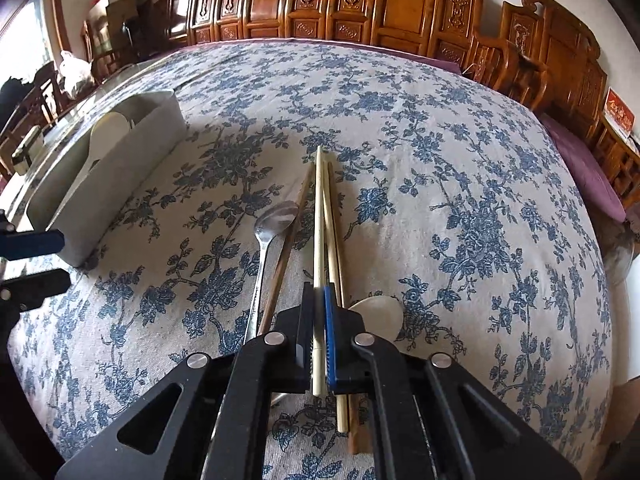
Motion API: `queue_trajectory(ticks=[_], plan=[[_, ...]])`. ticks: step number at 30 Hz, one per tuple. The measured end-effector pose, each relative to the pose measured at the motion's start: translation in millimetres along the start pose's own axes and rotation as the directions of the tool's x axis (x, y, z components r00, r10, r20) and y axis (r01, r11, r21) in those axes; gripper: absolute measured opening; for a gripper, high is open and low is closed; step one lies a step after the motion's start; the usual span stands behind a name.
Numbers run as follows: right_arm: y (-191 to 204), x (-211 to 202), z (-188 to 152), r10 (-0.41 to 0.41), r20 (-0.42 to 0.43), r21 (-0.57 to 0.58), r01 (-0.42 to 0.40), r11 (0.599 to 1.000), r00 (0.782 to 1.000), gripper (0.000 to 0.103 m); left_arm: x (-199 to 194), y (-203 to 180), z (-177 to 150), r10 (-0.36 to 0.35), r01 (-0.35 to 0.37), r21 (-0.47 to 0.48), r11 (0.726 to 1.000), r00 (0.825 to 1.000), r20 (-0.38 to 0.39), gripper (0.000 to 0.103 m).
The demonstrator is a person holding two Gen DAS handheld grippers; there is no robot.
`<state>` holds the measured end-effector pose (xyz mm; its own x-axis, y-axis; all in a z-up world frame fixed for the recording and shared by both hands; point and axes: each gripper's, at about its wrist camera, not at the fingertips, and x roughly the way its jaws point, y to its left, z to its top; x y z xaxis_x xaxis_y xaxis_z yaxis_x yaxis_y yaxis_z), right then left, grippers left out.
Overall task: Organize utensils
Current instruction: 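Reach the right gripper to the wooden chopsticks and grasp them, then grasp the metal spoon with the left gripper while the right gripper holds the chopsticks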
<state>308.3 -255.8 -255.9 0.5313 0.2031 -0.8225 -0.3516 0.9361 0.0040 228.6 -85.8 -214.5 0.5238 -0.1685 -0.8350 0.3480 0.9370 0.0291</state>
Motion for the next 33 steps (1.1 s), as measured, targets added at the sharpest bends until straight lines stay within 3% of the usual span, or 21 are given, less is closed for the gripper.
queue_trajectory(ticks=[12, 20, 33], plan=[[-29.0, -30.9, -2.9, 0.003, 0.098, 0.085, -0.011, 0.996, 0.995, 0.006, 15.6, -27.4, 23.2, 0.014, -0.014, 0.047, 0.999, 1.000, 0.013, 0.030], [-40.5, -35.5, -4.1, 0.000, 0.118, 0.105, -0.012, 0.994, 0.993, 0.006, 49.0, -43.8, 55.7, -0.075, 0.073, -0.053, 0.996, 0.997, -0.026, 0.030], [-47.4, -39.6, -1.3, 0.032, 0.140, 0.145, -0.052, 0.988, 0.990, 0.006, 90.7, -55.0, 78.7, -0.029, 0.022, -0.085, 0.996, 0.996, -0.079, 0.031]])
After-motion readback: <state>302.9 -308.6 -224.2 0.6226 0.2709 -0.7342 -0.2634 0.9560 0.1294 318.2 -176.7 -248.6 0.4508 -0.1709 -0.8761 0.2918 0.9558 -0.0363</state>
